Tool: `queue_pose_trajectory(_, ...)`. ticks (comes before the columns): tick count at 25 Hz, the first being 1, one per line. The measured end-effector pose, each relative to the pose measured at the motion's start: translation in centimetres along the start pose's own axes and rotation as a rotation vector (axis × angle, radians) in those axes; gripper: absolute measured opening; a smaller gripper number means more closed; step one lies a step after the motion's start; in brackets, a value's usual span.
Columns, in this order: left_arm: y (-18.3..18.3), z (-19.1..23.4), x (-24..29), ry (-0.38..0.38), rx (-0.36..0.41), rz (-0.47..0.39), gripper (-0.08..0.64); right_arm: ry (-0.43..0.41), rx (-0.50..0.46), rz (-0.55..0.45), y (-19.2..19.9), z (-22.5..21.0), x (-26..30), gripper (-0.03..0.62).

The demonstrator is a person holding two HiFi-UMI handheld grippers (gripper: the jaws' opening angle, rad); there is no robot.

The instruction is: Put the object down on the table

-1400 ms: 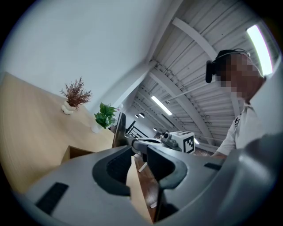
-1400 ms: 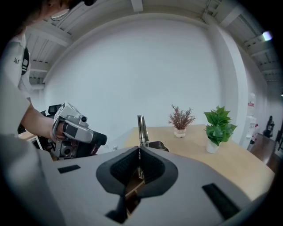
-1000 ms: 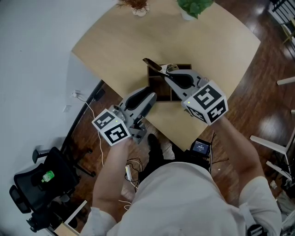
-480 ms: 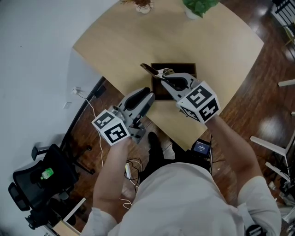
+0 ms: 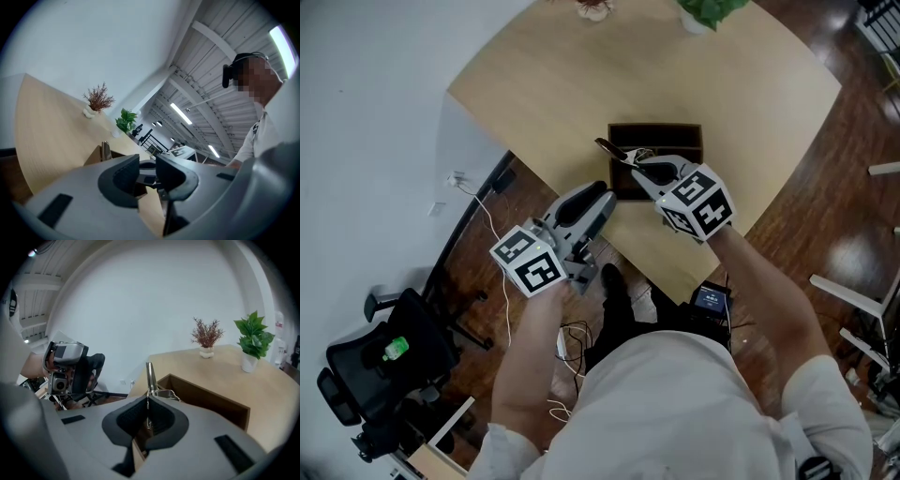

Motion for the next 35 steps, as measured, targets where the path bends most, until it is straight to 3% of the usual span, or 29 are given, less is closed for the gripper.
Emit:
queue_pose_trajectory(7, 0.9, 0.1, -0.2, -0.007, -0.017, 0.008, 0.086, -0.033, 0.028, -0.012, 0.5, -0.1, 0.6, 0.009)
queue_pose_trajectory(35, 1.8, -1.1, -1.6, -0.009, -0.015, 0.027, 0.086, 0.051, 0.011, -0.016, 1.2, -0.6, 0.4, 0.012)
Point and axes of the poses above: the fingertips, and each gripper's own axes: x forward along the fingers, z to its left, y out of its underside, the point moved 1 cm from there along -x, backward along the fingers, and after that the axes turned 3 degrees about -z, right-handed, at the moved point
